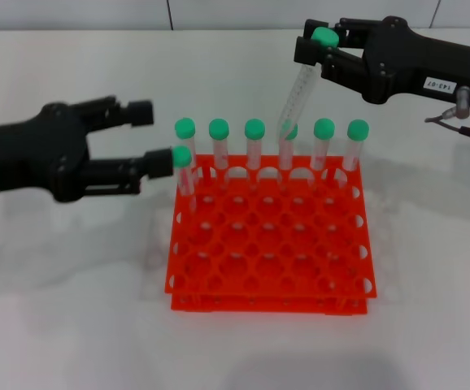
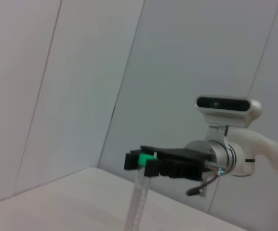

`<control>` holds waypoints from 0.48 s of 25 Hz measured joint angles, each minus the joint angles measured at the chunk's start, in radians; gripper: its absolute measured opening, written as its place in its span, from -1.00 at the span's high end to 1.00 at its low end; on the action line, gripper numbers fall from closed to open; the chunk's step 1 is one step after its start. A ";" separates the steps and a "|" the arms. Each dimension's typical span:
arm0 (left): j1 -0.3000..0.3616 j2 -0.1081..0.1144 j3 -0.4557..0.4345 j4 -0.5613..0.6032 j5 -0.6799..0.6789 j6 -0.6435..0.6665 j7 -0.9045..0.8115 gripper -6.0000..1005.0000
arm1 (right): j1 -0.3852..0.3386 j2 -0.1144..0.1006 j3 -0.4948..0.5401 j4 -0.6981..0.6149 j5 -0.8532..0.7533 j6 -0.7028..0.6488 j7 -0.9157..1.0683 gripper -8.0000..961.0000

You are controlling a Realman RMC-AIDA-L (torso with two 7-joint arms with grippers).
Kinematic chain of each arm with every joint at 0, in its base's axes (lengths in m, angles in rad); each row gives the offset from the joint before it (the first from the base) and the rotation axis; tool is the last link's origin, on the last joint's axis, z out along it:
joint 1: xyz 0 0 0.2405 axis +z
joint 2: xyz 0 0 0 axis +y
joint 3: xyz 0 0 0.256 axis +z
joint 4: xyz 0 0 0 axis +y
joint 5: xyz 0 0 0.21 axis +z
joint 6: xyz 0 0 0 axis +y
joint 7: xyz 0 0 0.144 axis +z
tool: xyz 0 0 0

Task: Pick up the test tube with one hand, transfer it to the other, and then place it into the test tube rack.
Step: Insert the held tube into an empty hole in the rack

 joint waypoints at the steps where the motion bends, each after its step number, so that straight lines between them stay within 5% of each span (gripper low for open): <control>1: 0.012 -0.001 -0.006 0.005 0.001 0.007 0.000 -0.74 | -0.002 0.000 0.000 0.000 0.000 0.000 0.000 0.42; 12: 0.056 0.015 -0.021 0.020 0.016 0.041 -0.001 -0.74 | -0.024 -0.002 -0.010 0.000 0.030 -0.010 -0.005 0.43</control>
